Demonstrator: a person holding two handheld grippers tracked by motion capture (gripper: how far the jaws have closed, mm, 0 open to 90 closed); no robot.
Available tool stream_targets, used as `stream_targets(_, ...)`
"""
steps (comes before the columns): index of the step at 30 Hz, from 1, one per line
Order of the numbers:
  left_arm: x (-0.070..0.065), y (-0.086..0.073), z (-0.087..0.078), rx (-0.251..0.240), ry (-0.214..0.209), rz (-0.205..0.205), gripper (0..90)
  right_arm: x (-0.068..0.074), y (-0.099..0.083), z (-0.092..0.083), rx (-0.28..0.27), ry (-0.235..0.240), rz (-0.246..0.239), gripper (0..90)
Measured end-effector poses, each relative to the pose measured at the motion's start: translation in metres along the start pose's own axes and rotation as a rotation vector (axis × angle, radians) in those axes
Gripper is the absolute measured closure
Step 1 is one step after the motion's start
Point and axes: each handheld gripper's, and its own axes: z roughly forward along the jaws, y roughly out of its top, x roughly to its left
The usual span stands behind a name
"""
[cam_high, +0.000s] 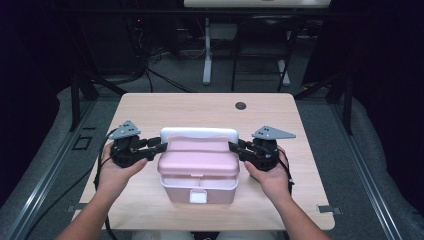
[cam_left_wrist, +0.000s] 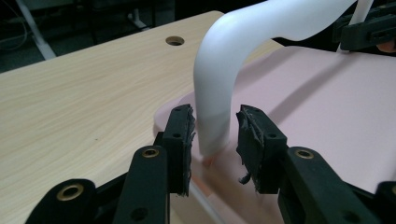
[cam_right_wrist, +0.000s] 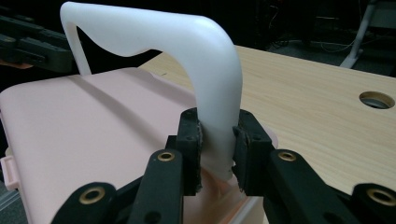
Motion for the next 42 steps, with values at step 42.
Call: stream_targets(42, -0.025, -0.041, 0.007, 0.068, -0.147, 0.031, 89.8, -0.006, 0.006, 0.001, 0.006, 0.014, 0.032, 71.7)
